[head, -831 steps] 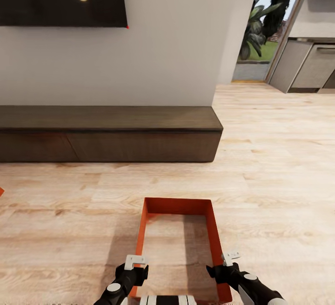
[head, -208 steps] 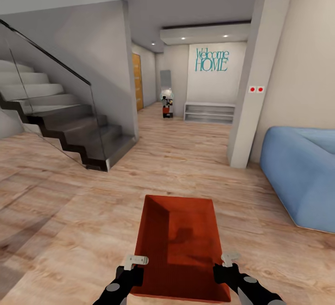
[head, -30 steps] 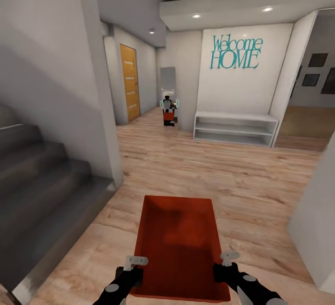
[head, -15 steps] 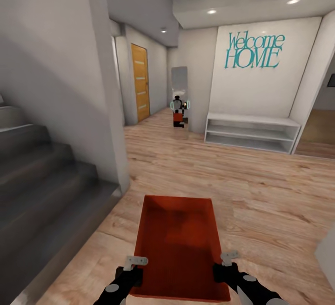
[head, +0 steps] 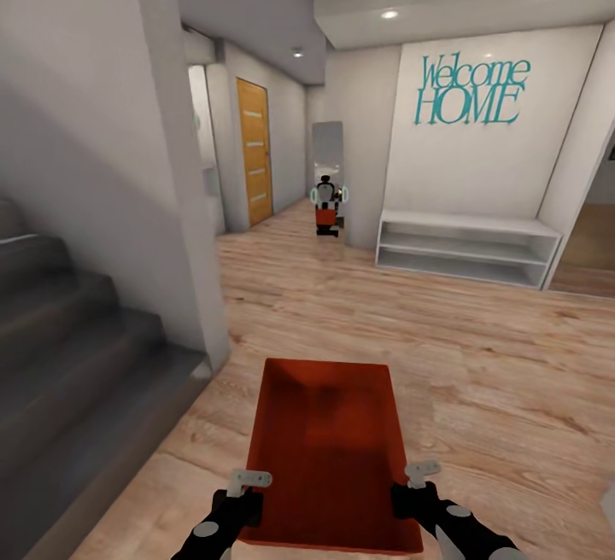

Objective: Move the two storage containers from the living room to the garage. In the garage, place one container on the floor and stack the other container on top of it (either order is fine).

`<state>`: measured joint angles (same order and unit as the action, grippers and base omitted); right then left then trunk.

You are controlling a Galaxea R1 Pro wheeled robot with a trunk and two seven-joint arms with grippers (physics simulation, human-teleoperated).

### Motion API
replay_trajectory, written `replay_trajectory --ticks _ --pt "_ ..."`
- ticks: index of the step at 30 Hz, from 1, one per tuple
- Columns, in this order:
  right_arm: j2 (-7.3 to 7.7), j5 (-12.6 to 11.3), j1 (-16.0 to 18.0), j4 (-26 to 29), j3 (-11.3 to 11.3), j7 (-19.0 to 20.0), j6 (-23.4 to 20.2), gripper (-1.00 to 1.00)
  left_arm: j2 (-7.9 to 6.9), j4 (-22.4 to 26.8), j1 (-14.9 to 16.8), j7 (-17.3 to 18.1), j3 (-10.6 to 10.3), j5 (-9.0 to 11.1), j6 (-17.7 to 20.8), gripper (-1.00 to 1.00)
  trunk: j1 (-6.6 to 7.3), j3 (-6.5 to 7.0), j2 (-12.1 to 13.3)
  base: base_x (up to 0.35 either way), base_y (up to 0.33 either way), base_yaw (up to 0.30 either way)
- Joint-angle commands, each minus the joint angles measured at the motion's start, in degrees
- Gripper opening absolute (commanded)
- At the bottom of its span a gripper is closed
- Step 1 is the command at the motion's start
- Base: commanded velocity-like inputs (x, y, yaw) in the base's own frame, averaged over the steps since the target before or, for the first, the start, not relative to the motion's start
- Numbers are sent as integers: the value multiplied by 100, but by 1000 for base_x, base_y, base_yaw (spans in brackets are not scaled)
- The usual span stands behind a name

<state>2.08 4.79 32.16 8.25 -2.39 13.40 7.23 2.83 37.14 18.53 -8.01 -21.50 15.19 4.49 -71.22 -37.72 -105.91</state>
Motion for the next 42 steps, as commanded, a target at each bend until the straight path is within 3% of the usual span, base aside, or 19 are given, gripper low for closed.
replay_trajectory --ticks 1,37,42 --pt "3 4 10 14 -16 -13 120 -100 -11 -10 1 -96 -56 81 85 -100 -3 -5 -3 341 -85 0" --pt "3 -5 7 10 -16 -13 120 -100 -11 -13 1 -96 -56 81 87 -100 -3 -5 -3 341 -85 0" --pt "-5 -5 4 10 -16 -13 120 -100 -11 -13 1 -96 -56 81 87 -100 -3 -5 -3 341 -85 191"
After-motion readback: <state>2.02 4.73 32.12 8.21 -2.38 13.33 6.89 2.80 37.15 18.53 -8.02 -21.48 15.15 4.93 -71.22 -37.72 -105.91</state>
